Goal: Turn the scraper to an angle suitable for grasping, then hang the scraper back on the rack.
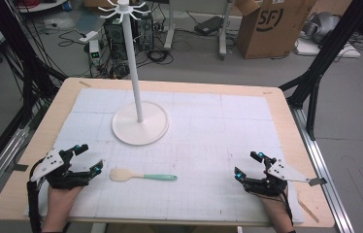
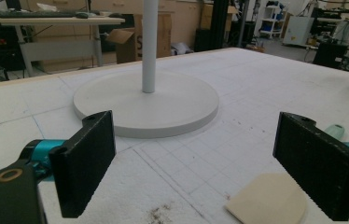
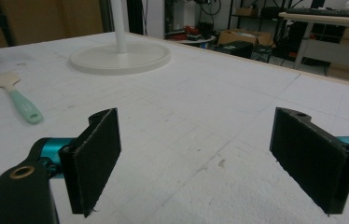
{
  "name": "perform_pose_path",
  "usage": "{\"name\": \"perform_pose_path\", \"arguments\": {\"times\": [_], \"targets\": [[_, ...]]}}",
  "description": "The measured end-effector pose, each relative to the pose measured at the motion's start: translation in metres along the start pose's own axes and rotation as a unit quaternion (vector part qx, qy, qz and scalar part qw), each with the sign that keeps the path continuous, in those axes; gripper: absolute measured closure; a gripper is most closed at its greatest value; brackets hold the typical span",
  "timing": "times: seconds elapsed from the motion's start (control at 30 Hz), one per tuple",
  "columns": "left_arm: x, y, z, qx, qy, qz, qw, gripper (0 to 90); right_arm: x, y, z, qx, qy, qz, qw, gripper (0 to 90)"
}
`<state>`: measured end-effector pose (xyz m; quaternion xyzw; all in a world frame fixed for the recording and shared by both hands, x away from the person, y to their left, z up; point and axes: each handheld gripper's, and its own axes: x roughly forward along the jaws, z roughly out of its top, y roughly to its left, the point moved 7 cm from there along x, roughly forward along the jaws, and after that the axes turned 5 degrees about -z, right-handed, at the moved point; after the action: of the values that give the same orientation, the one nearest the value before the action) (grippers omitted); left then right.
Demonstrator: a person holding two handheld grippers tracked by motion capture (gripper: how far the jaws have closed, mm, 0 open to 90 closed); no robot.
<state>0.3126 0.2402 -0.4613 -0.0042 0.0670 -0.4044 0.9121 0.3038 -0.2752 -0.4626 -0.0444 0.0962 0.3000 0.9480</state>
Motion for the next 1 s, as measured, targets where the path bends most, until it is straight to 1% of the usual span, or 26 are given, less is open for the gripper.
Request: {"name": "perform_pose_path", "arguments": {"times": [0.1,0.23,0.33,0.4,0.5,0.53,0.63,0.7,0.77,0.83,0.87,0.9,1.0], "targets": [[0.000,0.000,0.000,0.004,-0.002,0.003,1.0000,13.6,-0.001,0.001,0.000,-0.001,-0.005,-0.002,1.0000,15.5],[-0.001,0.003,0.001,-0.016,-0.008,0.000,0.9998,13.5,0.001,0.000,0.000,0.003,-0.003,-0.001,1.0000,15.5],[-0.001,0.004,0.001,-0.022,-0.007,0.000,0.9997,13.5,0.000,0.000,0.001,0.003,-0.009,-0.002,1.0000,15.5],[-0.001,0.002,0.006,-0.032,-0.014,-0.012,0.9993,13.6,0.000,-0.001,0.001,0.007,-0.010,-0.003,0.9999,15.5],[-0.003,-0.005,0.024,-0.032,-0.030,-0.041,0.9982,13.5,0.000,-0.002,0.001,0.010,-0.011,0.000,0.9999,15.5],[-0.002,-0.009,0.030,-0.031,-0.035,-0.053,0.9975,13.4,0.000,-0.002,0.001,0.013,-0.011,0.001,0.9999,15.5],[0.003,-0.022,0.043,-0.016,-0.032,-0.093,0.9950,13.3,-0.001,-0.001,0.001,0.012,-0.011,0.003,0.9999,15.5],[0.009,-0.030,0.048,-0.009,-0.029,-0.110,0.9935,12.5,-0.001,-0.002,0.001,0.013,-0.011,0.004,0.9998,15.5],[0.019,-0.036,0.049,-0.005,-0.009,-0.125,0.9920,12.0,-0.001,-0.002,0.001,0.015,-0.011,0.003,0.9998,15.5],[0.027,-0.043,0.048,0.006,0.009,-0.141,0.9900,11.8,-0.001,-0.003,0.001,0.019,-0.012,0.005,0.9997,15.5],[0.034,-0.047,0.047,0.015,0.022,-0.149,0.9885,11.7,-0.001,-0.003,0.001,0.020,-0.011,0.006,0.9997,15.5],[0.039,-0.051,0.046,0.022,0.030,-0.156,0.9870,11.7,-0.001,-0.003,0.001,0.020,-0.011,0.006,0.9997,15.5],[0.053,-0.065,0.042,0.031,0.049,-0.182,0.9817,12.0,-0.001,-0.003,0.001,0.020,-0.011,0.007,0.9997,15.5]]}}
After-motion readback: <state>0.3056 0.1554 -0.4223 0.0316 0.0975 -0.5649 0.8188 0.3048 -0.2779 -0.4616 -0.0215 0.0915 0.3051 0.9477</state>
